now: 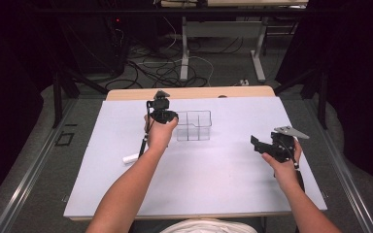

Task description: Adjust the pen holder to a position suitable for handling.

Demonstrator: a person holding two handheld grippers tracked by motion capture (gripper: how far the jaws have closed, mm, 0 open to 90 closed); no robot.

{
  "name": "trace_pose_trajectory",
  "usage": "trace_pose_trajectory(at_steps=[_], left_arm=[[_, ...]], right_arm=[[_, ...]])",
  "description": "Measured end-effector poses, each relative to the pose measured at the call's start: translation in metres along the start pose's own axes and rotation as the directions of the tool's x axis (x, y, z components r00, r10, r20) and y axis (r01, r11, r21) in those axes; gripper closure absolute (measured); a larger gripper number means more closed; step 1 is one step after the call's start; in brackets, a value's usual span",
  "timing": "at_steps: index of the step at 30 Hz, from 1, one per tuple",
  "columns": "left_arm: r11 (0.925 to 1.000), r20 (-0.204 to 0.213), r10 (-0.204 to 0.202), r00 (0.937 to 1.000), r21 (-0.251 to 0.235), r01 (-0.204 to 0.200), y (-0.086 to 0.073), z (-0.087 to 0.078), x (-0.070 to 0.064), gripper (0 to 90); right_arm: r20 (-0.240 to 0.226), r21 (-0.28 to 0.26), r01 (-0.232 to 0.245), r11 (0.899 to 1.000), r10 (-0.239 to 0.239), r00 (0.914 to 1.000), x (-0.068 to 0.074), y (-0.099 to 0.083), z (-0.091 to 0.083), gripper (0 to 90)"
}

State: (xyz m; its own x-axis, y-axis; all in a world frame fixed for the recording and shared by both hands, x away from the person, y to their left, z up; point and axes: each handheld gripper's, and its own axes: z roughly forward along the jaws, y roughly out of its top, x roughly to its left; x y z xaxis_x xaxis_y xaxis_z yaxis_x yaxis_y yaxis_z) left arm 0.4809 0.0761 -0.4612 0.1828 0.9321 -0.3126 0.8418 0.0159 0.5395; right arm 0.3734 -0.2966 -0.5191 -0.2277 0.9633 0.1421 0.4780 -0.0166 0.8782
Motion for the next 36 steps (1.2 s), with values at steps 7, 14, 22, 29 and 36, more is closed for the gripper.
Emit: trace_pose_trajectory(at_steps=[7, 14, 22, 29, 36], left_arm=[[0.9995, 0.023, 0.022, 0.9995, -0.025, -0.021, -0.003, -0.007, 0.007, 75.3], [0.9974, 0.061, 0.048, 0.9970, -0.057, -0.045, -0.009, -0.015, 0.016, 70.1], [0.9939, 0.110, 0.067, 0.9917, -0.095, -0.056, -0.016, -0.031, 0.033, 64.4], [0.9896, 0.112, 0.073, 0.9910, -0.131, -0.059, -0.026, -0.040, 0.053, 54.4], [0.9801, 0.109, 0.113, 0.9877, -0.175, -0.093, -0.037, -0.052, 0.072, 44.0]], right_arm=[[-0.001, -0.006, 0.004, 1.000, -0.004, 1.0000, 0.000, 0.000, 0.000, 14.6], [-0.002, 0.005, 0.017, 1.000, -0.017, 0.9999, 0.001, 0.000, 0.000, 14.6], [-0.009, 0.005, 0.028, 1.000, -0.028, 0.9996, 0.002, 0.001, -0.001, 15.9], [-0.018, 0.010, 0.069, 0.998, -0.069, 0.9975, 0.006, 0.002, 0.002, 16.3], [-0.017, -0.011, 0.116, 0.993, -0.116, 0.9931, 0.010, 0.001, 0.002, 16.3]])
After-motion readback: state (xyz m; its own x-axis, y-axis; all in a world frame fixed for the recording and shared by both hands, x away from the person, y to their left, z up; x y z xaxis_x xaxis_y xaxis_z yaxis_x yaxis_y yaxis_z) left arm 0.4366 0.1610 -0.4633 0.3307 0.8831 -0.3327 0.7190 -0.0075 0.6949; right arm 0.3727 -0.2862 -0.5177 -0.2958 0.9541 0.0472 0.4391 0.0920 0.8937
